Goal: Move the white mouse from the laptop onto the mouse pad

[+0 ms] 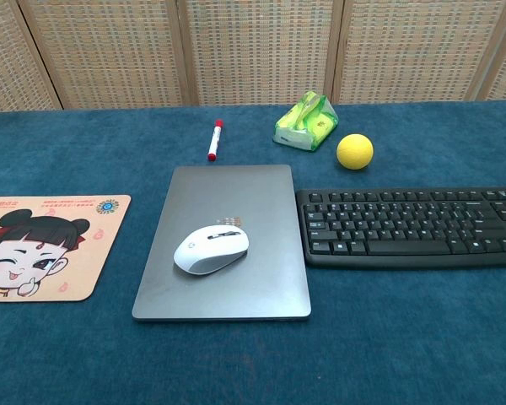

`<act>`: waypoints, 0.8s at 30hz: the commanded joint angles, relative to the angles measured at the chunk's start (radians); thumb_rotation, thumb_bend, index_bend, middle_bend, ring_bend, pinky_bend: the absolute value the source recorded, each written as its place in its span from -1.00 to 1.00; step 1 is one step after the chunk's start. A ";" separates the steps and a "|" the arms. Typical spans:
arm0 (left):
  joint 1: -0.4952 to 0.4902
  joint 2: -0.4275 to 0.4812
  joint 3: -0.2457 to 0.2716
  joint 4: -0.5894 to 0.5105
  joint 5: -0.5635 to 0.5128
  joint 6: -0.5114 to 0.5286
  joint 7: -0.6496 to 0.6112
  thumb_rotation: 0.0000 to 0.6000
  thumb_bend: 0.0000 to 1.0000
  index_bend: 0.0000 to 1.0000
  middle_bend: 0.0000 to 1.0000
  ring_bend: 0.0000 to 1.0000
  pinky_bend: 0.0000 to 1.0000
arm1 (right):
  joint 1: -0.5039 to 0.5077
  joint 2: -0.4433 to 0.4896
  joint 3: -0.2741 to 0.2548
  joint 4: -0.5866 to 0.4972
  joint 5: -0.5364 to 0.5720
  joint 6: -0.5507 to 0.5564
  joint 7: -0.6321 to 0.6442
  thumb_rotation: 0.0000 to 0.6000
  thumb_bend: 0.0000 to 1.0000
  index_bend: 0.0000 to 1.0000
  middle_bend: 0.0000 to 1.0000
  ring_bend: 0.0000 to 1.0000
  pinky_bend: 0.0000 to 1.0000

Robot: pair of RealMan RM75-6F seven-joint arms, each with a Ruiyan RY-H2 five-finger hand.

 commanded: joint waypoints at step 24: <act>-0.339 -0.215 -0.145 0.231 -0.042 -0.354 -0.076 1.00 -0.95 -1.00 -1.00 -1.00 -1.00 | 0.024 -0.025 0.026 0.015 0.073 -0.055 -0.043 1.00 -0.94 -0.86 -1.00 -1.00 -1.00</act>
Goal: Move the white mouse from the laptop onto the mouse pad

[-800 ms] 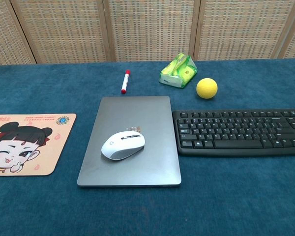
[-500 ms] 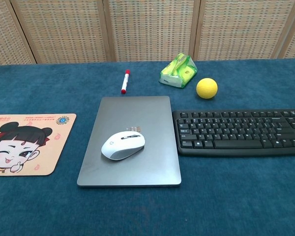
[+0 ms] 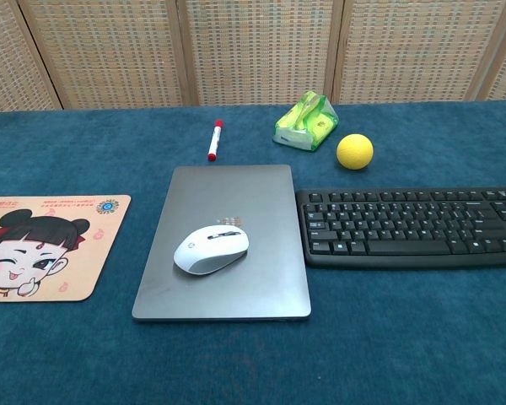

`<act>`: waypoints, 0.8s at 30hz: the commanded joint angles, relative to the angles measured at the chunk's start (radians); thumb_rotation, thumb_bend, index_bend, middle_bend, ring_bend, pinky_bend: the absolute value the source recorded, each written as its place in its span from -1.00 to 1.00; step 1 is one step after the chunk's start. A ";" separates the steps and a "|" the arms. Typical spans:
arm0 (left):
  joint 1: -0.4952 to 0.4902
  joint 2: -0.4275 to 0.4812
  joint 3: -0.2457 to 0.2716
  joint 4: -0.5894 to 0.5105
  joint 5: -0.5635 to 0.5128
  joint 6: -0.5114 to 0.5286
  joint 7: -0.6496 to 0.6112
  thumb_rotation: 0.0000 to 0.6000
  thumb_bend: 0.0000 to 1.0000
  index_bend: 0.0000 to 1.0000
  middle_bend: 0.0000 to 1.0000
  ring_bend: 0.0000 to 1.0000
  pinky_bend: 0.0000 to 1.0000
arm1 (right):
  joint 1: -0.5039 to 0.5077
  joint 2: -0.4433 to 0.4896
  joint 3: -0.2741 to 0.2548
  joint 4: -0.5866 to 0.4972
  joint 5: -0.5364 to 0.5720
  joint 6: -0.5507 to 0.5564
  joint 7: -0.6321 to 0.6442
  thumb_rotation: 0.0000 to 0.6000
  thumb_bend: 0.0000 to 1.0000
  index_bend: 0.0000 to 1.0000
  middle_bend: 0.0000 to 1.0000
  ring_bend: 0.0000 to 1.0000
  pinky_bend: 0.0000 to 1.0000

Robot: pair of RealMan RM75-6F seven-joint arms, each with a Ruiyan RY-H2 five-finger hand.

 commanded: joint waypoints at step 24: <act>-0.447 -0.394 -0.087 0.344 -0.112 -0.407 0.154 1.00 -0.98 -1.00 -1.00 -1.00 -1.00 | 0.044 0.004 0.033 0.045 0.134 -0.121 0.070 1.00 -0.94 -0.86 -1.00 -1.00 -1.00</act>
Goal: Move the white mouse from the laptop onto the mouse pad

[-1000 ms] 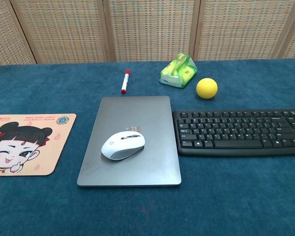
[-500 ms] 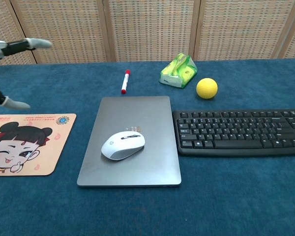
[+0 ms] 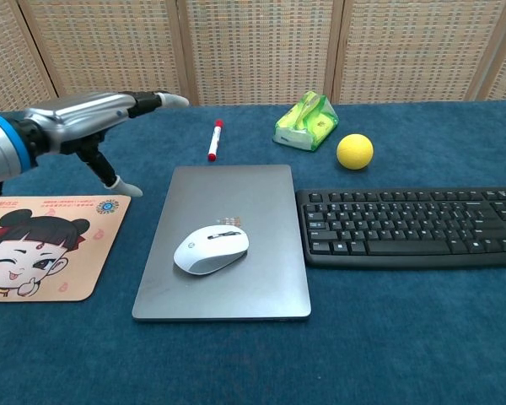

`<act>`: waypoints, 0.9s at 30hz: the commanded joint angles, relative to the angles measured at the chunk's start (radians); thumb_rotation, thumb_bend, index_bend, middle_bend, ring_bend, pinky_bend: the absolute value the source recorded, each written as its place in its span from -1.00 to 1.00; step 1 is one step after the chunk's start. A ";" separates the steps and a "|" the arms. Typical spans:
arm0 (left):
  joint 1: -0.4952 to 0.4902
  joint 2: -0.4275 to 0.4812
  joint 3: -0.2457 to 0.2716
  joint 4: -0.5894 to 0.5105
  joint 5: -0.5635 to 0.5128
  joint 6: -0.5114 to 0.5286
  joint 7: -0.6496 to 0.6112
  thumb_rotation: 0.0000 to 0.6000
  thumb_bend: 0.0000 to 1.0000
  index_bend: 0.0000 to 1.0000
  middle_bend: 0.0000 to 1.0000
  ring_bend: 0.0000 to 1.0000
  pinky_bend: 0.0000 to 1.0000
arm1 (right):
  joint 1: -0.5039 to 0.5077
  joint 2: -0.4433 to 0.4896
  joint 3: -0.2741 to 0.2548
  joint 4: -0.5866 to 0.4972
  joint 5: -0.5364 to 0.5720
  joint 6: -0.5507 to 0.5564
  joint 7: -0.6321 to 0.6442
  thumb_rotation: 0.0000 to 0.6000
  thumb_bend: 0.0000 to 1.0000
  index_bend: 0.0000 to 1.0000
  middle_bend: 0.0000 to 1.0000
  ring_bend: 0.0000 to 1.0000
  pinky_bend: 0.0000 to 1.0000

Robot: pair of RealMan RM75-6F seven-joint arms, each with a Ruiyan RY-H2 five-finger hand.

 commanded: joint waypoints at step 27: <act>-0.108 -0.121 0.074 -0.008 -0.090 -0.082 0.189 1.00 -0.97 -1.00 -1.00 -1.00 -1.00 | -0.007 0.021 0.001 0.007 0.004 0.016 0.059 1.00 -0.93 -0.86 -1.00 -1.00 -1.00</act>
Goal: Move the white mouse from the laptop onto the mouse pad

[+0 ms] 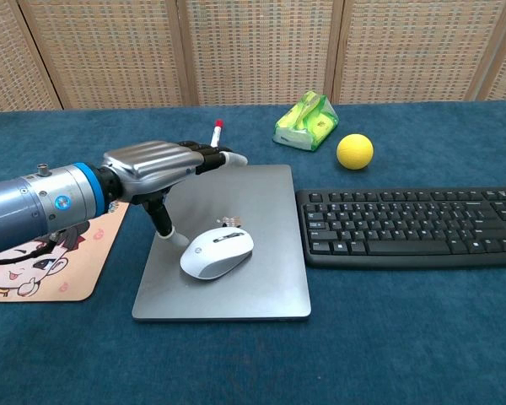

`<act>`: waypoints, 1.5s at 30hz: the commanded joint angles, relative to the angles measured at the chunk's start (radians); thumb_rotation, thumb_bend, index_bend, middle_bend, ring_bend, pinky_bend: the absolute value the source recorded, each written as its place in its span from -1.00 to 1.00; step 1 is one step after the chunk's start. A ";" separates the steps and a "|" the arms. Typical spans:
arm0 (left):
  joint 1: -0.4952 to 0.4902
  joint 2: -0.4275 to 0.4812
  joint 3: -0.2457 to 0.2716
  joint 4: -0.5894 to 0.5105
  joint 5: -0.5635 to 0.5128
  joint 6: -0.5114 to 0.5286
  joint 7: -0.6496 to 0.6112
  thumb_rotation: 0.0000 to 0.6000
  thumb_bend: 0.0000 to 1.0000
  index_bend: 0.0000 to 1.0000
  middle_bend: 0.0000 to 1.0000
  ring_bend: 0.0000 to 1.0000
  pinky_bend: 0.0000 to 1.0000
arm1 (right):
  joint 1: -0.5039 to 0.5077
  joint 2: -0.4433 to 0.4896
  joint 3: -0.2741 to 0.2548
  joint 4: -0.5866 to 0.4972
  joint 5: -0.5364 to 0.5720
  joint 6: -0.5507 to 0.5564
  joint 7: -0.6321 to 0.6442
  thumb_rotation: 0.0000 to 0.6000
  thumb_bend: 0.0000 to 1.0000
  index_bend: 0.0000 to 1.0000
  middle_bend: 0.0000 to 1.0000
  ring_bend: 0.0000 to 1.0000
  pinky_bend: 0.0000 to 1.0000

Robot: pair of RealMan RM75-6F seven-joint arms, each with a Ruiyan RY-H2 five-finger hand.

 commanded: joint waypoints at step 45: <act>-0.331 0.187 0.272 0.015 0.589 0.013 -0.280 1.00 -0.69 -0.82 -1.00 -0.98 -0.76 | 0.006 0.000 0.019 0.020 0.055 -0.018 0.010 1.00 -0.93 -0.86 -1.00 -1.00 -1.00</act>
